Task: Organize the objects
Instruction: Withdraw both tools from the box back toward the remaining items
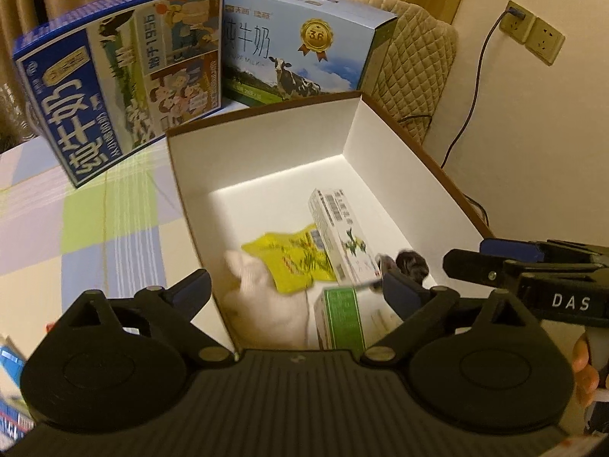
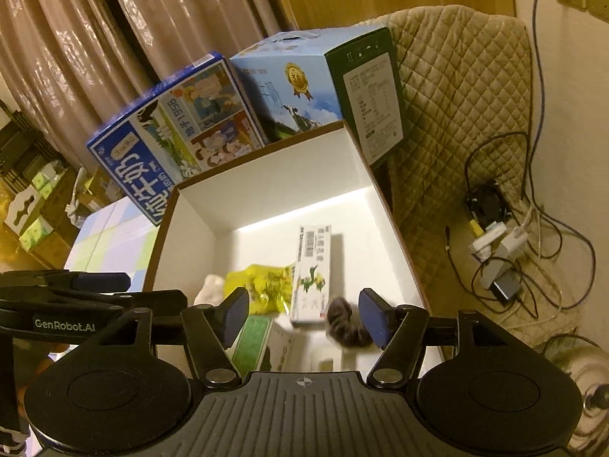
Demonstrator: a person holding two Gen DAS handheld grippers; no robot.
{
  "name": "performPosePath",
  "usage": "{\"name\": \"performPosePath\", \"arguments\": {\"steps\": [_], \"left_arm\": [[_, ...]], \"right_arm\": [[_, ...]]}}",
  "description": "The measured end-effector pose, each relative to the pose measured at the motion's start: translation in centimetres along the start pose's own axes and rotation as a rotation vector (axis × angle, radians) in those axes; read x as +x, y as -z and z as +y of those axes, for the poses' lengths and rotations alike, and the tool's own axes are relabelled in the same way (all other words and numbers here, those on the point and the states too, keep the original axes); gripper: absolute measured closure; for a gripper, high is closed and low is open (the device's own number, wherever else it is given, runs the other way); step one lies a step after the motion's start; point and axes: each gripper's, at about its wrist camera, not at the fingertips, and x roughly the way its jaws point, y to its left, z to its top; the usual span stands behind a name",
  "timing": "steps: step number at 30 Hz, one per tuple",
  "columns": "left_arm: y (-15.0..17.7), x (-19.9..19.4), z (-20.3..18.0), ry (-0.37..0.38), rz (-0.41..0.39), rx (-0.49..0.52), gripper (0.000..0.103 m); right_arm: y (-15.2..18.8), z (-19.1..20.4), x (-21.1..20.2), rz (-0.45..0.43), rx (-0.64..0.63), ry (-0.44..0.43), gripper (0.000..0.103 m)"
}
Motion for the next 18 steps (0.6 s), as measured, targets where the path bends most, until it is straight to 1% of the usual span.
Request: {"name": "performPosePath", "arguments": {"steps": [9, 18], "left_arm": [[3.5, -4.0, -0.4, -0.009, -0.016, -0.029, 0.007], [7.4, -6.9, -0.1, -0.02, -0.006, -0.053, 0.007]], "right_arm": [[2.8, 1.1, -3.8, 0.0, 0.001, 0.003, 0.04], [5.5, 3.0, -6.1, 0.015, -0.014, -0.01, 0.04]]}}
